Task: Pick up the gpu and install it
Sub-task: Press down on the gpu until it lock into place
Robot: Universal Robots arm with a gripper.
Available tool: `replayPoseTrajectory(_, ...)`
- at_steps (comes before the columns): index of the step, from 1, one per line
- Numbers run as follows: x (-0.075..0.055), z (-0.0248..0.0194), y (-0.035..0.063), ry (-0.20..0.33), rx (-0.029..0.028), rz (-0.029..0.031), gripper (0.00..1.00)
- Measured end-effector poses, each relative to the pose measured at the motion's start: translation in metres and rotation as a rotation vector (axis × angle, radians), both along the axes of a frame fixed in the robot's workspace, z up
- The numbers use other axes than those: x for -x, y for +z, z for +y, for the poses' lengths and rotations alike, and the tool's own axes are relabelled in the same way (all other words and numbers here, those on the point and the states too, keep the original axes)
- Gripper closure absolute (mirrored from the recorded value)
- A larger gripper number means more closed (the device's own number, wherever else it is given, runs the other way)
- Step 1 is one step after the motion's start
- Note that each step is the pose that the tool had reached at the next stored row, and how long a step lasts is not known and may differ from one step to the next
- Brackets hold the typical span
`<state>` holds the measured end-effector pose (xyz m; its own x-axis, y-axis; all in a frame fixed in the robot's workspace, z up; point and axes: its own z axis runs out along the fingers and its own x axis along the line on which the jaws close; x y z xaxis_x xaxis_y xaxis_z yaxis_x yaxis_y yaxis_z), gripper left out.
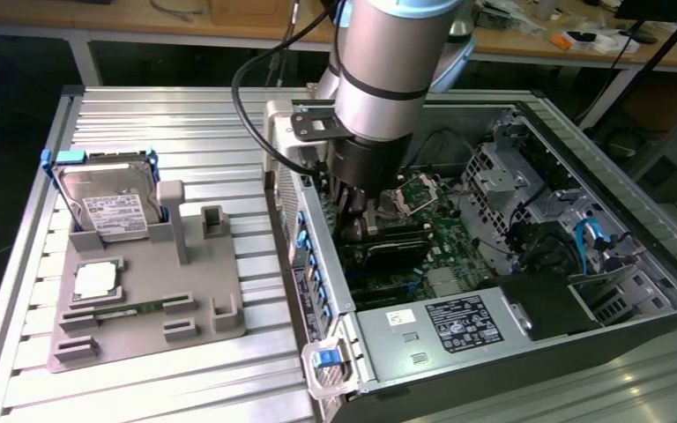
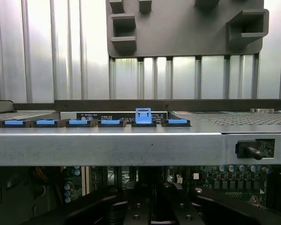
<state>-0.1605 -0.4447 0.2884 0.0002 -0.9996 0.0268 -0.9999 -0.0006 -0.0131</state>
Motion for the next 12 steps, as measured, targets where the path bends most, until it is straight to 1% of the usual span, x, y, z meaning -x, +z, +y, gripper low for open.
replayPoseTrajectory(5, 0.0, 0.0, 0.0136, 0.0, -0.0002, 0.001, 0.89)
replayPoseTrajectory(7, -0.001, 0.0, 0.0189, 0.0, -0.0001, 0.0031, 0.89)
replayPoseTrajectory(8, -0.001, 0.0, 0.0195, 0.0, -0.0005, 0.008, 0.89)
replayPoseTrajectory(9, -0.002, -0.0001, 0.0197, 0.0, -0.0013, 0.0157, 0.89)
replayPoseTrajectory(11, -0.004, -0.0004, 0.02, 0.0, -0.0033, 0.0332, 0.89)
replayPoseTrajectory(12, -0.004, -0.0005, 0.0201, 0.0, -0.0046, 0.044, 0.89)
